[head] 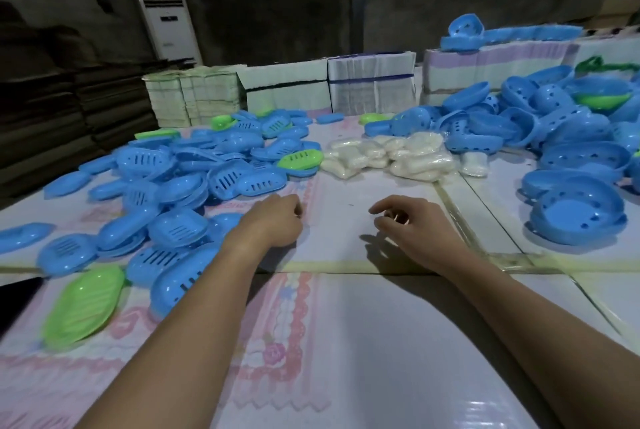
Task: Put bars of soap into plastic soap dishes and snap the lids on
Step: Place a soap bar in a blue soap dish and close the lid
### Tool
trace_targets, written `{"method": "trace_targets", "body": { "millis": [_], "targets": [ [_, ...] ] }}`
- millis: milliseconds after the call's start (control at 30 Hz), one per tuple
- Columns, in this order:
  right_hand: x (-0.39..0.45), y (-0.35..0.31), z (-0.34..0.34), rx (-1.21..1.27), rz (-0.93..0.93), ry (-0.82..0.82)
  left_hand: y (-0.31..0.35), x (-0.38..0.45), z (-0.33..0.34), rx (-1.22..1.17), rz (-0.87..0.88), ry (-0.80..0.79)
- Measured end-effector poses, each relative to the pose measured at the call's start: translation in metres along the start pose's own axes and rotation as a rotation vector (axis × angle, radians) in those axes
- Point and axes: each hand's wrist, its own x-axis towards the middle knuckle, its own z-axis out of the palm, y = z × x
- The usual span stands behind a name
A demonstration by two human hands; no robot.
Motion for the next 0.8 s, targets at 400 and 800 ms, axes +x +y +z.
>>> {"method": "trace_targets", "body": {
  "millis": [400,800],
  "targets": [
    [0.000,0.001,-0.004,-0.001,0.024,0.049,0.040,-0.013,0.023,-0.188,0.356,0.302],
    [0.001,0.003,-0.004,0.039,0.052,0.084,0.043,-0.008,0.024,-0.530,0.150,0.187]
  ]
}}
